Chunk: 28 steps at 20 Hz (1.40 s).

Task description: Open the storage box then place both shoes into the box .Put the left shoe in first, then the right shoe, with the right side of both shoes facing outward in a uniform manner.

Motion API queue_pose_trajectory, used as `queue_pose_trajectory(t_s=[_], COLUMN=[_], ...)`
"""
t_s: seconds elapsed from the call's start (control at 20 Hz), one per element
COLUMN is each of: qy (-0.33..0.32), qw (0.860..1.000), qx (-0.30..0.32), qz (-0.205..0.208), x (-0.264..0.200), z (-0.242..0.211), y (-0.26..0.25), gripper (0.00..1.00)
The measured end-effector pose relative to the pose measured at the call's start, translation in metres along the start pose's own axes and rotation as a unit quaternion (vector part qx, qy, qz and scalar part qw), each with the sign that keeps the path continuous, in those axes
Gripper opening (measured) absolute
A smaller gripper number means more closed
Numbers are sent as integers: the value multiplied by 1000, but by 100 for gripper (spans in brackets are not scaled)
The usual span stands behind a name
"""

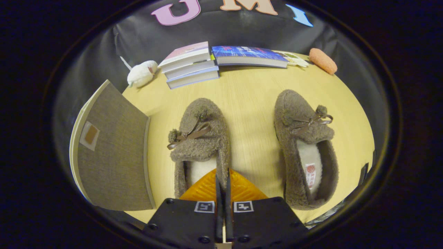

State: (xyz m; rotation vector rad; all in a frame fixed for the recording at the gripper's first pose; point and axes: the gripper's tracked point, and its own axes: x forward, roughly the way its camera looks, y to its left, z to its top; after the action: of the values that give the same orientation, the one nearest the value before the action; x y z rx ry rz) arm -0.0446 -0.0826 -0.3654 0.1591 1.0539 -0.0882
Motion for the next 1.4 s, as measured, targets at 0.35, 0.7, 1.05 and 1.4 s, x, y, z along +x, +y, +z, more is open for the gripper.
queue_pose_trajectory(t_s=[0.35, 0.7, 1.05, 1.4], qy=[10, -28, -105, -84], qw=[993, 983, 973, 962], qx=[110, 155, 120, 88], qz=[33, 91, 168, 246], x=[-17, -60, -132, -152], z=[11, 51, 126, 117], y=[12, 48, 127, 229], gripper=[3, 3, 3, 3])
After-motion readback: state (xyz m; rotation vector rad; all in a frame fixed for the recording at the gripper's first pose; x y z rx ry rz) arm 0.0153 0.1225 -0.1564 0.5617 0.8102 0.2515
